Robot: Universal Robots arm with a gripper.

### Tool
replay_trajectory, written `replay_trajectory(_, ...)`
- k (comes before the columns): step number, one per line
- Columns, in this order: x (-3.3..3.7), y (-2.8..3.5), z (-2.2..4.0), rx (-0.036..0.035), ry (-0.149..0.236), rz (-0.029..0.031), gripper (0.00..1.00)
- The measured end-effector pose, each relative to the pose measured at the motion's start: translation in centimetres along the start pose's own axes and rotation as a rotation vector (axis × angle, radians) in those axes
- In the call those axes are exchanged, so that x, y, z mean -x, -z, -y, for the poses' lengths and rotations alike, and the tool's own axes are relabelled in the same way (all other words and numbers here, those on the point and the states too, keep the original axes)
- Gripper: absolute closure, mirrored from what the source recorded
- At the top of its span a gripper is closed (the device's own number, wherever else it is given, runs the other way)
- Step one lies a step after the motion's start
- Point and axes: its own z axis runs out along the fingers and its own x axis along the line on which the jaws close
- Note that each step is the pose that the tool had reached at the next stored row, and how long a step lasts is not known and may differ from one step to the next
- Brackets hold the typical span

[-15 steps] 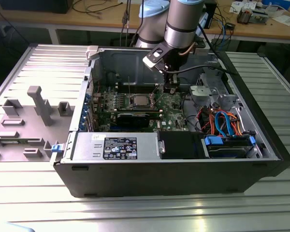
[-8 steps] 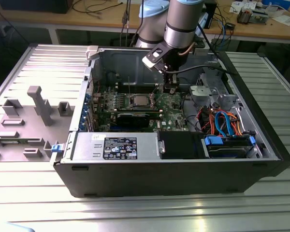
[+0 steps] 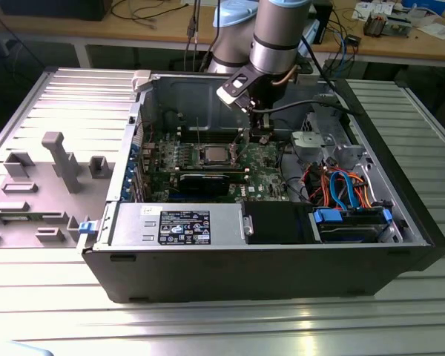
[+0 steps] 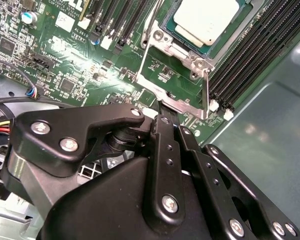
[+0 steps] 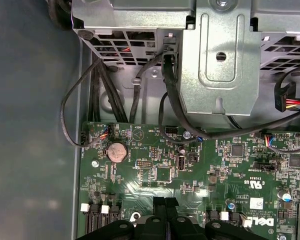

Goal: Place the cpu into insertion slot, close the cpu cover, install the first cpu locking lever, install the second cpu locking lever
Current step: 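Close the cpu cover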

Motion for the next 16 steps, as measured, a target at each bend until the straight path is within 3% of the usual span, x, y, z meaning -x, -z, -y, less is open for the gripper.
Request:
replay_trajectory(11, -0.02, -0.12, 0.55, 0.0000, 0.000, 0.0000, 0.89)
replay_trajectory(16, -0.05, -0.15, 1.11, 0.0000, 0.000, 0.0000, 0.89)
